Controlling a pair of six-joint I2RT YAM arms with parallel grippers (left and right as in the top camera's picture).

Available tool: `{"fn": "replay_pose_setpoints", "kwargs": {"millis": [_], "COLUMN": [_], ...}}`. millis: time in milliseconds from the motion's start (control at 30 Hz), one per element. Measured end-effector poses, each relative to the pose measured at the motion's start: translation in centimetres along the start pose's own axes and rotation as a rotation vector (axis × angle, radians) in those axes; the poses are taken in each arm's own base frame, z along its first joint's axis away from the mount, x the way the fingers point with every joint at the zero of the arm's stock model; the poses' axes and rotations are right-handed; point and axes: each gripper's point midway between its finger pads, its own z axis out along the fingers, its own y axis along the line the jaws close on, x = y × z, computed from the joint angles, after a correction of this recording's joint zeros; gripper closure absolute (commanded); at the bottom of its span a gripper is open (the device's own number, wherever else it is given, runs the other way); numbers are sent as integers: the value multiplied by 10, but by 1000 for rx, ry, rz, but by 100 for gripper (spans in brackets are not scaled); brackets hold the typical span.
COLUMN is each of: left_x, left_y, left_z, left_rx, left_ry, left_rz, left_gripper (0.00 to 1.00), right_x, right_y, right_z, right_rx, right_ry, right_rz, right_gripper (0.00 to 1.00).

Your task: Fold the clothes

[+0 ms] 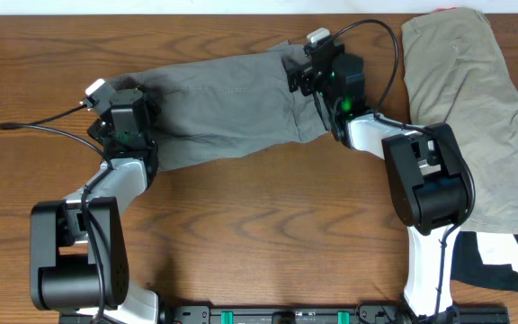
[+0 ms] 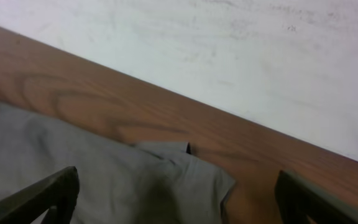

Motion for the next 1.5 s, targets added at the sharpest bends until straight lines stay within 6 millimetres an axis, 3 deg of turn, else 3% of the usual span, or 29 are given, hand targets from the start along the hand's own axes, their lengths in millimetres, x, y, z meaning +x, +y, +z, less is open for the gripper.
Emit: {"fn": "replay_pose_setpoints", "kwargs": {"millis": [133,233,433,567,667,867,967,1067,1133,1200,1233,1400,1500], "left_x": [5,10,7,18,25,20,17,23,29,38,41,63,61], "left_y": [4,10,16,22,34,69,82,81,78,75,73,74,72], "left_z": [-2,-9,-32,-35,-32,-22,-19,-17,-14,-8,-5,6,10], "left_rx": [-15,-36,-27,18,52,106,125,155,178,199,208,221,226], "left_ry": [25,65,133,228,303,378,394,414,431,447,452,501,500], "left_rz": [33,68,117,121,92,-8,-36,-21,-5,9,11,14,18], "left_gripper": [2,2,2,2,2,1,8,10,11,12,13,14,14], "right_x": [-12,-6,-5,-10,-7,13,16,17,17,17,17,9,-10], "right_y": [-2,0,4,10,13,23,28,32,34,35,35,35,35], "right_z": [3,-1,-24,-44,-56,-70,-73,-74,-74,-74,-74,-73,-70], "right_rx": [1,-3,-17,-43,-59,-111,-139,-165,-177,-181,-183,-188,-197], "right_ry": [-12,51,205,284,344,449,466,467,464,465,465,458,436], "right_rz": [-1,10,31,8,-7,-10,-9,-14,-15,-13,-13,-13,-22], "right_gripper": [1,1,1,1,1,1,1,17,49,87,95,99,97]}}
